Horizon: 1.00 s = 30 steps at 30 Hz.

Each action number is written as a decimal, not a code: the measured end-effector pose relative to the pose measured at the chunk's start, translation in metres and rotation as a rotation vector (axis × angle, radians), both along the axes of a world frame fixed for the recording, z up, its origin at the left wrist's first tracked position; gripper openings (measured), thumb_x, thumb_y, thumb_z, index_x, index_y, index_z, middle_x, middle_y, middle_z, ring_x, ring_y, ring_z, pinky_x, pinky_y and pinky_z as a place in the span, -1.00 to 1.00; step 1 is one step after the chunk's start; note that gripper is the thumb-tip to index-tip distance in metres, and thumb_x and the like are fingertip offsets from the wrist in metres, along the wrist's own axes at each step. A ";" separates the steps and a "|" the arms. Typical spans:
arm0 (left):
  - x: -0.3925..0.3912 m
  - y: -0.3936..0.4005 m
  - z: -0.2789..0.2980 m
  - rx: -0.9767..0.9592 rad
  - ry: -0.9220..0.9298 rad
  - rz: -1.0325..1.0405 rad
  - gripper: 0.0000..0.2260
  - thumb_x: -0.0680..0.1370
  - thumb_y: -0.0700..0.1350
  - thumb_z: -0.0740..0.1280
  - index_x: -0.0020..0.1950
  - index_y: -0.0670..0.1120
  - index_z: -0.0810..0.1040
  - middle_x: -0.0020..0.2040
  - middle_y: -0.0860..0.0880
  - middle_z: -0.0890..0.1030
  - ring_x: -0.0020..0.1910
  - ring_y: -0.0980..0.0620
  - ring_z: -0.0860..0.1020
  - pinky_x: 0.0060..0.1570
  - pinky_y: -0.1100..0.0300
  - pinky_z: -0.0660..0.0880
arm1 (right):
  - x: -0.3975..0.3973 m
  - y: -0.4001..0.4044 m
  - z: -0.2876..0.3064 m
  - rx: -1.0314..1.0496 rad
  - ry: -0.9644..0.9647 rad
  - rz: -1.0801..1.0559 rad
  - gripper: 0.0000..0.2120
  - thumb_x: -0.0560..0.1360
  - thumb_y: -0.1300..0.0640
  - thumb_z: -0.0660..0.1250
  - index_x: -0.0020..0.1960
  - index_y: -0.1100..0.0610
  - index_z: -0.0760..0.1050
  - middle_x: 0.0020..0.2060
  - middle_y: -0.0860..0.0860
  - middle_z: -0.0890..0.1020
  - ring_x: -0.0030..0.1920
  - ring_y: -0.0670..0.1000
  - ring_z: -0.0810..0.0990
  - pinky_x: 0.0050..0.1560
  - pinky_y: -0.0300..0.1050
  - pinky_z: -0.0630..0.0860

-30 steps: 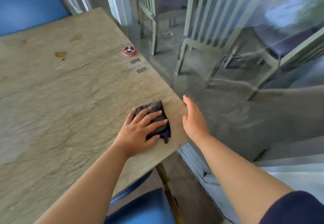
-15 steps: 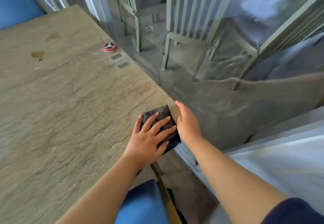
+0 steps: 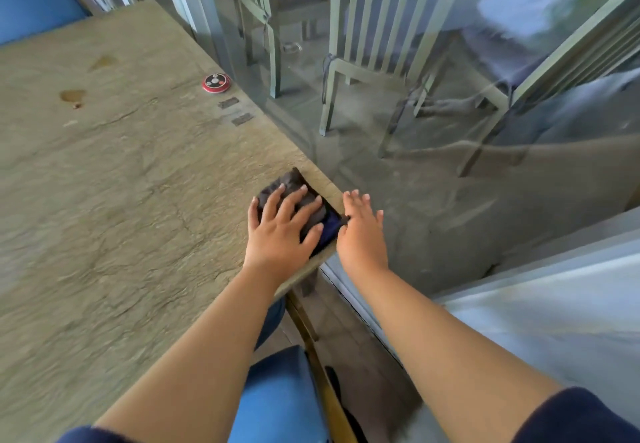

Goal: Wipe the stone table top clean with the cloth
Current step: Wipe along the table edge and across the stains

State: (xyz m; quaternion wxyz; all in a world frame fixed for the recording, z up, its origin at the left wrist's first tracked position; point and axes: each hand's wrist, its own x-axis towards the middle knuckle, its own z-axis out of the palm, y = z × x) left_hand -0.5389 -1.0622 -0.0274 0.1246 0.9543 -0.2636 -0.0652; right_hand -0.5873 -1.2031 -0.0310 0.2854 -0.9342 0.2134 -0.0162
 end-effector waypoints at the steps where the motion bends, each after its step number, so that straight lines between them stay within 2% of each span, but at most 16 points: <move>1: -0.004 0.011 0.001 -0.032 0.020 -0.063 -0.51 0.56 0.26 -0.14 0.48 0.30 0.20 0.54 0.20 0.15 0.55 0.07 -0.05 0.49 -0.15 -0.20 | 0.000 0.007 0.002 -0.014 -0.042 -0.006 -0.39 0.54 0.39 0.09 0.54 0.15 0.05 0.54 0.05 0.09 0.55 0.01 -0.07 0.51 0.00 -0.23; 3: -0.003 0.034 0.004 -0.142 0.073 -0.111 -0.53 0.58 0.21 -0.13 0.49 0.29 0.20 0.53 0.22 0.17 0.55 0.16 -0.05 0.51 -0.06 -0.20 | -0.001 0.029 0.005 -0.023 -0.143 0.053 -0.40 0.52 0.38 0.10 0.53 0.18 0.09 0.53 0.10 0.14 0.55 0.04 -0.04 0.51 -0.03 -0.23; 5: 0.003 0.057 0.005 -0.196 0.042 -0.005 -0.55 0.62 0.15 -0.09 0.52 0.25 0.13 0.55 0.18 0.14 0.55 0.19 -0.06 0.52 -0.01 -0.21 | 0.000 0.056 0.003 -0.058 -0.146 0.156 -0.45 0.56 0.26 0.10 0.53 0.12 0.12 0.52 0.13 0.17 0.54 0.10 -0.03 0.50 0.00 -0.22; 8: 0.014 0.100 0.003 -0.083 -0.009 0.293 -0.57 0.65 0.12 -0.08 0.54 0.24 0.00 0.59 0.15 -0.02 0.55 0.13 -0.20 0.49 -0.03 -0.30 | 0.010 0.086 0.000 -0.222 -0.028 0.239 -0.45 0.57 -0.18 -0.01 0.54 -0.11 0.05 0.55 0.13 0.04 0.52 0.27 -0.11 0.49 0.18 -0.20; 10: 0.019 0.129 -0.001 0.055 0.006 0.423 -0.54 0.64 0.17 -0.11 0.54 0.26 -0.06 0.59 0.15 -0.10 0.54 0.08 -0.26 0.48 -0.11 -0.33 | 0.021 0.095 -0.005 -0.307 0.030 0.309 -0.41 0.54 -0.30 0.00 0.53 -0.19 0.02 0.56 0.10 -0.07 0.51 0.33 -0.15 0.47 0.27 -0.17; 12: 0.021 0.147 -0.005 0.108 0.044 0.499 -0.53 0.61 0.23 -0.14 0.53 0.32 -0.11 0.58 0.17 -0.13 0.54 0.07 -0.28 0.47 -0.16 -0.31 | 0.037 0.098 -0.010 -0.365 0.003 0.359 -0.41 0.54 -0.28 0.06 0.52 -0.15 0.09 0.56 0.07 0.00 0.51 0.32 -0.07 0.47 0.31 -0.11; 15: 0.021 0.150 -0.008 0.068 0.037 0.543 -0.53 0.59 0.27 -0.12 0.50 0.38 -0.13 0.58 0.21 -0.11 0.54 0.08 -0.26 0.47 -0.17 -0.29 | 0.075 0.101 -0.014 -0.394 -0.004 0.323 -0.43 0.56 -0.22 0.09 0.52 -0.08 0.17 0.54 0.07 0.11 0.52 0.26 0.01 0.47 0.28 -0.08; 20: 0.024 0.153 -0.014 0.043 0.027 0.516 -0.54 0.60 0.26 -0.13 0.48 0.40 -0.18 0.54 0.26 -0.21 0.53 0.11 -0.32 0.46 -0.12 -0.35 | 0.148 0.122 -0.010 -0.363 0.075 0.179 -0.42 0.60 -0.19 -0.03 0.56 -0.02 -0.01 0.56 0.09 -0.07 0.53 0.17 -0.13 0.50 0.14 -0.16; 22: 0.026 0.159 -0.015 -0.026 0.025 0.496 -0.54 0.60 0.23 -0.09 0.50 0.39 -0.11 0.54 0.26 -0.16 0.54 0.13 -0.26 0.49 -0.04 -0.32 | 0.164 0.143 -0.009 -0.328 0.082 0.185 -0.42 0.61 -0.15 -0.04 0.56 0.01 -0.05 0.56 0.11 -0.09 0.54 0.17 -0.13 0.50 0.11 -0.17; 24: 0.028 0.169 -0.012 -0.214 0.008 0.549 -0.50 0.58 0.10 0.08 0.53 0.25 0.11 0.57 0.17 0.07 0.56 0.10 -0.03 0.53 0.00 -0.11 | 0.164 0.170 -0.010 -0.290 0.000 0.294 -0.47 0.61 -0.05 0.01 0.55 0.04 0.05 0.55 0.12 0.01 0.53 0.18 -0.03 0.50 0.10 -0.11; 26: 0.033 0.187 -0.009 -0.293 -0.034 0.660 -0.51 0.58 -0.04 0.19 0.52 0.07 0.26 0.55 0.05 0.22 0.52 0.00 0.17 0.50 -0.02 0.08 | 0.152 0.195 -0.011 -0.181 -0.159 0.549 -0.52 0.56 0.08 0.07 0.47 0.05 0.30 0.50 0.11 0.23 0.49 0.19 0.17 0.47 0.11 0.03; 28: 0.040 0.211 -0.006 -0.169 -0.058 0.734 -0.53 0.59 -0.02 0.20 0.51 0.07 0.27 0.56 0.04 0.17 0.54 -0.01 0.11 0.51 -0.03 -0.01 | 0.141 0.206 -0.017 -0.105 -0.227 0.781 -0.53 0.51 0.11 0.03 0.37 0.04 0.43 0.43 0.07 0.38 0.43 0.16 0.32 0.44 0.09 0.14; 30: 0.053 0.241 -0.005 -0.020 -0.036 0.737 -0.51 0.60 0.11 0.15 0.53 0.16 0.17 0.58 0.11 0.05 0.56 0.07 -0.06 0.51 -0.07 -0.22 | 0.152 0.203 -0.023 -0.123 -0.277 0.740 -0.55 0.49 0.12 0.06 0.32 0.03 0.49 0.37 0.06 0.46 0.36 0.15 0.42 0.39 0.09 0.23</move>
